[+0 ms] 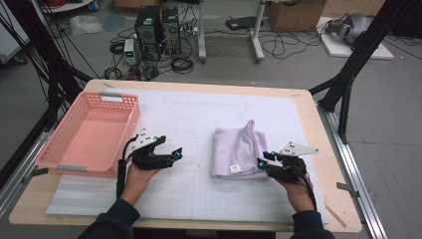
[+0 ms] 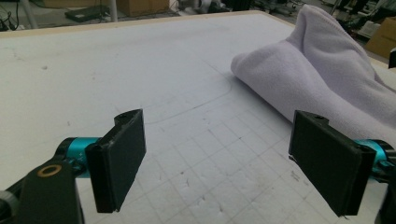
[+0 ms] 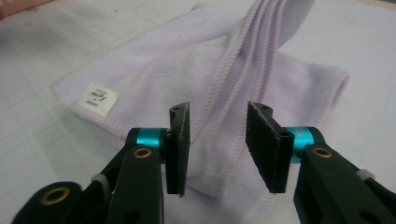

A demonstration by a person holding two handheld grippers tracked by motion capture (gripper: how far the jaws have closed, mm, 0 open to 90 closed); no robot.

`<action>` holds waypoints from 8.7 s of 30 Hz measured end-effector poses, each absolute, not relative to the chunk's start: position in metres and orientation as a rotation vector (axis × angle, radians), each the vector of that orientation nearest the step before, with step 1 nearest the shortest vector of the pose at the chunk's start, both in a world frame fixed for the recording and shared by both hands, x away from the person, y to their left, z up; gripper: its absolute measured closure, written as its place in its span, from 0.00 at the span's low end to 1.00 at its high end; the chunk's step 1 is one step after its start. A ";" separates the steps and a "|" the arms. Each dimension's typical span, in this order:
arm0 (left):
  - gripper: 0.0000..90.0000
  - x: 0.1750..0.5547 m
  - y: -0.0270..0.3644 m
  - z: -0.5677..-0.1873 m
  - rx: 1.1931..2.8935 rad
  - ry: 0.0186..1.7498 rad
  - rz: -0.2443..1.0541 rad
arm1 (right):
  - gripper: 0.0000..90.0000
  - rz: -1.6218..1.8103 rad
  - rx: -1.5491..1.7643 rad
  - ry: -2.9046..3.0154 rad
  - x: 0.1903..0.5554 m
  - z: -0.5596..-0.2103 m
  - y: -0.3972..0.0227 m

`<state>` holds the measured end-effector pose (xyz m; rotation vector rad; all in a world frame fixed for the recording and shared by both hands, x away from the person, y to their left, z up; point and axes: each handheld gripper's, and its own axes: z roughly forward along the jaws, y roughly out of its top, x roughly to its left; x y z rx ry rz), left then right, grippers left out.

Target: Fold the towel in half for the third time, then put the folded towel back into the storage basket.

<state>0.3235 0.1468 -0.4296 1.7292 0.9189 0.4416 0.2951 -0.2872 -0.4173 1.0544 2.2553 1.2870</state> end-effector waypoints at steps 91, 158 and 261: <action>0.24 0.321 0.164 -0.441 1.735 1.019 0.435 | 0.78 0.949 1.118 2.302 0.405 -0.405 -0.231; 0.22 0.309 0.163 -0.429 1.664 0.806 0.485 | 0.22 1.210 1.145 1.970 0.266 -0.418 -0.357; 0.57 0.376 -0.004 -0.453 1.925 0.964 -0.015 | 0.22 1.197 1.172 2.039 0.274 -0.422 -0.349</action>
